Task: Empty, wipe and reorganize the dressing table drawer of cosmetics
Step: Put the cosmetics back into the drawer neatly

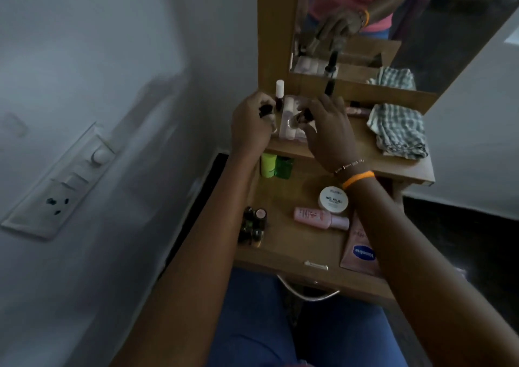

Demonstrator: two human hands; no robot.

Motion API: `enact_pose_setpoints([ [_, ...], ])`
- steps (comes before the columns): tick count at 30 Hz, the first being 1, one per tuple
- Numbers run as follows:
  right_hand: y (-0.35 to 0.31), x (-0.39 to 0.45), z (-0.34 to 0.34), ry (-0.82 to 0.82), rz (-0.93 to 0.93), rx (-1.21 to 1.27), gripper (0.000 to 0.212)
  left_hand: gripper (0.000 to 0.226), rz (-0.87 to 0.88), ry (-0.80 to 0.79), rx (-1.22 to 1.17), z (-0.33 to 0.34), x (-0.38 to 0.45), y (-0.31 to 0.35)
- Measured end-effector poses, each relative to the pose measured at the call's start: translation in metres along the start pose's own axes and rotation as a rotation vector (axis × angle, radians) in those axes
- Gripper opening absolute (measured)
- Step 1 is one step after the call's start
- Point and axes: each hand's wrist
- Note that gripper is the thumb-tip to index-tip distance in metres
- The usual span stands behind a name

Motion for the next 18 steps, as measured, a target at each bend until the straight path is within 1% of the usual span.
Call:
enact_pose_setpoints([
  [3,-0.021,-0.041,-0.005,-0.005,0.165,0.270,0.029,0.024,-0.063,-0.077,-0.084,-0.029,-0.022,-0.009],
  [6,-0.038,-0.076,0.003,-0.071,0.246,0.412,0.027,0.026,-0.070,-0.157,-0.013,-0.048,-0.053,-0.027],
  [11,-0.045,-0.108,0.029,-0.324,0.316,0.412,0.028,0.027,-0.098,-0.213,0.120,-0.044,-0.087,-0.059],
  [15,-0.041,-0.121,0.043,-0.470,0.364,0.353,0.028,0.026,-0.085,-0.288,0.224,-0.038,-0.099,-0.069],
  [18,-0.038,-0.123,0.046,-0.544,0.340,0.347,0.028,0.027,-0.084,-0.275,0.240,-0.034,-0.102,-0.075],
])
Point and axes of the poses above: each hand's wrist, its own x-axis towards the middle knuckle, its own z-axis out of the palm, y = z × x, and after that the axes turned 11 degrees about y, right-handed
